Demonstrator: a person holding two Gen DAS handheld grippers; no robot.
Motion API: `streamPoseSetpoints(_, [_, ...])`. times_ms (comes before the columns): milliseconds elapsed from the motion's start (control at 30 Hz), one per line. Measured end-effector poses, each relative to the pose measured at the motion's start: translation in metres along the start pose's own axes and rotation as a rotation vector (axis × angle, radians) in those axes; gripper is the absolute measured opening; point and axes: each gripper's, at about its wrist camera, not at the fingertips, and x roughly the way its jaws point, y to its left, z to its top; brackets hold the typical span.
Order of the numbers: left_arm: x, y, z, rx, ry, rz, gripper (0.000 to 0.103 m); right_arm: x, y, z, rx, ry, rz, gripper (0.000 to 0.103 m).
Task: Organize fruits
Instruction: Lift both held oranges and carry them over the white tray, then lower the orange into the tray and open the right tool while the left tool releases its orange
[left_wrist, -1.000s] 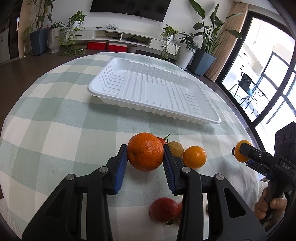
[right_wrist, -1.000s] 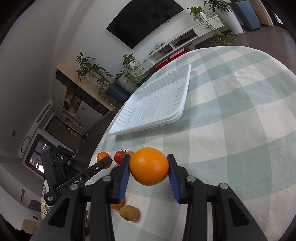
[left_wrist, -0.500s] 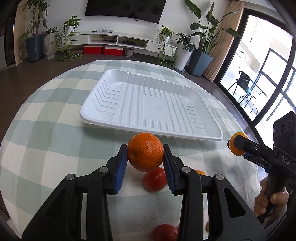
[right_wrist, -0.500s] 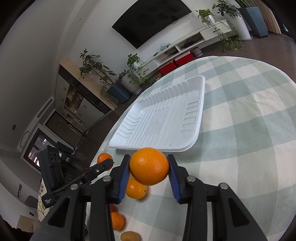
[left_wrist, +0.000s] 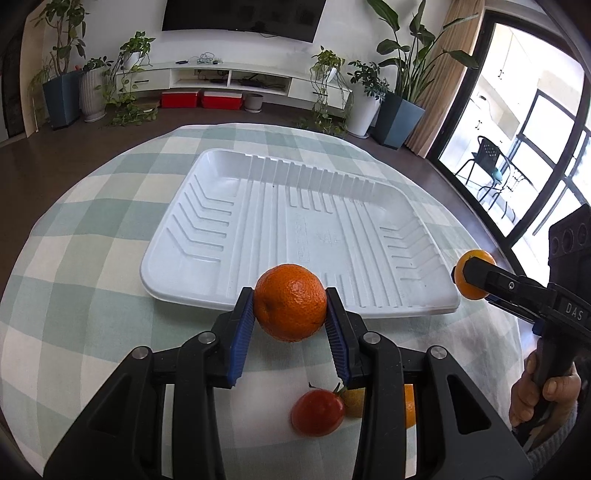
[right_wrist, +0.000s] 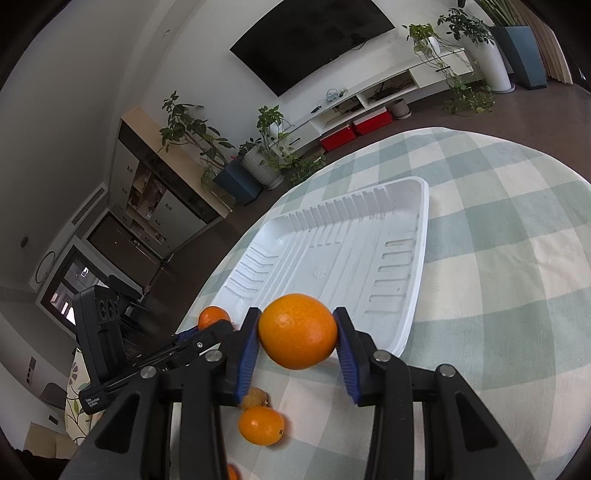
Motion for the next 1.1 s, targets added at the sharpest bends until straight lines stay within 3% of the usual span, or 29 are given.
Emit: streamPoseSetpoints(1100, [0.043,0.001,0.035,0.044,0.021,0.012,0.035,0.027,-0.01,0.018,-0.039,0.027,-0.066,0.042])
